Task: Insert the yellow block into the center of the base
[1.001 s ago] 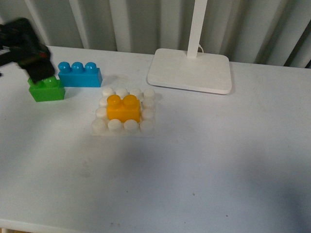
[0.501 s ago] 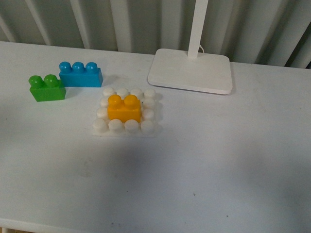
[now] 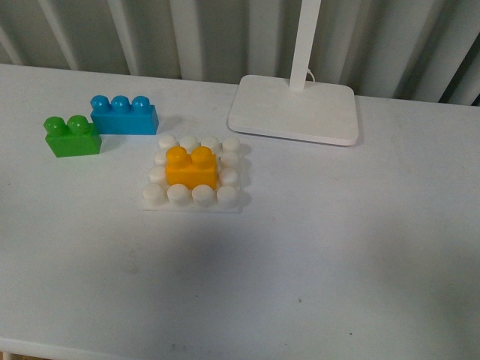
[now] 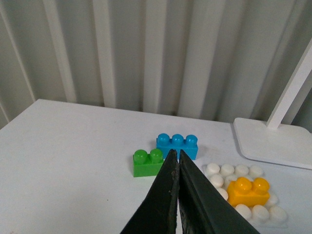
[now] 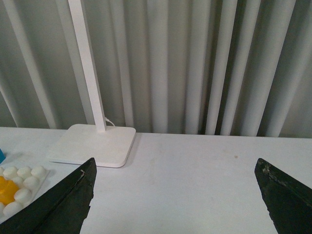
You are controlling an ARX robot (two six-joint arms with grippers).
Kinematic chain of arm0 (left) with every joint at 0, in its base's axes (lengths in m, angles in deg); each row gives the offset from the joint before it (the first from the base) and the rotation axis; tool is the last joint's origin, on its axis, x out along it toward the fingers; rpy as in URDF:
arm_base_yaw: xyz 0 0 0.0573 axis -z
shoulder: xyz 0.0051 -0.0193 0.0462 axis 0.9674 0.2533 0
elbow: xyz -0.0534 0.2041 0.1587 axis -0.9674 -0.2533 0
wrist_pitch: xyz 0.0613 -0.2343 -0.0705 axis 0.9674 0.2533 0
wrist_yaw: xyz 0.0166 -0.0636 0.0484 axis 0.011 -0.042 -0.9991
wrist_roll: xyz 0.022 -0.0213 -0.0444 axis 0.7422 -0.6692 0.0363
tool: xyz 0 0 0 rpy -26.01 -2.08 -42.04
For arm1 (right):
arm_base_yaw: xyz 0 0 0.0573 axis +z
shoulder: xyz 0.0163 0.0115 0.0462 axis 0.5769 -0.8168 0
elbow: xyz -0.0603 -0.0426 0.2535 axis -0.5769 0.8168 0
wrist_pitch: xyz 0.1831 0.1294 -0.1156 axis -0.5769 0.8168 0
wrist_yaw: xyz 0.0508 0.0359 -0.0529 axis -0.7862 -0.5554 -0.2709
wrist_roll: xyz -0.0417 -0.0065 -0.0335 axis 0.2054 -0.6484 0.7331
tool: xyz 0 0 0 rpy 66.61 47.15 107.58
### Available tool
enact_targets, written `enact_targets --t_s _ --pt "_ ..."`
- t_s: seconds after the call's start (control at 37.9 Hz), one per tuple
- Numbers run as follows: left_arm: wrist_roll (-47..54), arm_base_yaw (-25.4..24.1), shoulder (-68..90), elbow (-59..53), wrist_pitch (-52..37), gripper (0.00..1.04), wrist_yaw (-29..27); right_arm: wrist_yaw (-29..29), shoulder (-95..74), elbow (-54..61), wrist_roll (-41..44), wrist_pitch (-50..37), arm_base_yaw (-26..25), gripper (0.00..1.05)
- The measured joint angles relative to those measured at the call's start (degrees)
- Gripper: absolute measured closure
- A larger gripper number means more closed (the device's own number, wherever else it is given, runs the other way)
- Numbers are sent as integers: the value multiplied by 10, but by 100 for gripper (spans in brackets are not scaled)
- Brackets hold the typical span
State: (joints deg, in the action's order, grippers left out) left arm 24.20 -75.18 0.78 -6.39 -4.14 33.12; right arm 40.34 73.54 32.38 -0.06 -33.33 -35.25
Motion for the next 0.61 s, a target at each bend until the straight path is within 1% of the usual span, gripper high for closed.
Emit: enact_targets --t_s 0.34,0.61 --pt "0 0 -127 0 116 101 0 0 0 0 0 0 0 9" --pt "0 0 -196 0 183 101 0 0 0 0 0 0 0 9"
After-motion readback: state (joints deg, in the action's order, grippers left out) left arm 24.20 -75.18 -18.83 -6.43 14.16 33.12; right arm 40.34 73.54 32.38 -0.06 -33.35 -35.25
